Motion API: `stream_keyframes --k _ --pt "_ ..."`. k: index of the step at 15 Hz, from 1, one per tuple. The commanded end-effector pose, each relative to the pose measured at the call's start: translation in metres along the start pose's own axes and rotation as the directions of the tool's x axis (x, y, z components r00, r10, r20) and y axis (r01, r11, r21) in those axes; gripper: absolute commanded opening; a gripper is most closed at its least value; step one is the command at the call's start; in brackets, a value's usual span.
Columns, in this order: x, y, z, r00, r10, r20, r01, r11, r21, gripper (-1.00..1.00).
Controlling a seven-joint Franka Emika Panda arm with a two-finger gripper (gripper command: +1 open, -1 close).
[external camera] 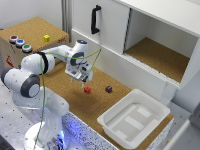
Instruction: Take the pink block and turn it left
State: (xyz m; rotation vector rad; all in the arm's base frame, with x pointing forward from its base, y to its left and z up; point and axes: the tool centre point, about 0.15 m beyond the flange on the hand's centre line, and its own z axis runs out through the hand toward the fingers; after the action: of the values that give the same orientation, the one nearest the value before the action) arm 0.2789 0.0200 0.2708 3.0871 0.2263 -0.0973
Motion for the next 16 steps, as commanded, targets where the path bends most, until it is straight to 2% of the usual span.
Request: stream_keyframes --k 1,2,4,5,8,10,13,14,15,16 --pt "0.033 0.038 0.021 1.000 0.003 0.020 -0.004 0.999 0.039 1.00" --pt "0.036 0.039 0.027 1.000 0.001 0.023 -0.003 0.998 0.071 1.00" --pt "0.044 0.034 0.039 0.999 -0.017 0.033 0.014 0.996 0.093 1.00" --pt "0.044 0.034 0.042 1.000 -0.020 0.009 0.019 0.993 0.118 1.00" --pt "0.053 0.036 0.049 1.000 -0.018 0.016 0.016 0.994 0.109 1.00" --pt "0.060 0.031 0.052 0.999 -0.025 0.035 0.022 0.997 0.080 1.00" --pt "0.063 0.031 0.055 0.999 -0.016 0.030 0.013 0.996 0.093 1.00" --pt "0.062 0.033 0.055 1.000 0.002 0.025 -0.004 0.995 0.098 -1.00" --pt "0.062 0.035 0.056 1.000 0.011 0.021 -0.013 0.993 0.120 -1.00" --pt "0.062 0.035 0.056 1.000 0.019 0.017 -0.020 0.993 0.114 -1.00"
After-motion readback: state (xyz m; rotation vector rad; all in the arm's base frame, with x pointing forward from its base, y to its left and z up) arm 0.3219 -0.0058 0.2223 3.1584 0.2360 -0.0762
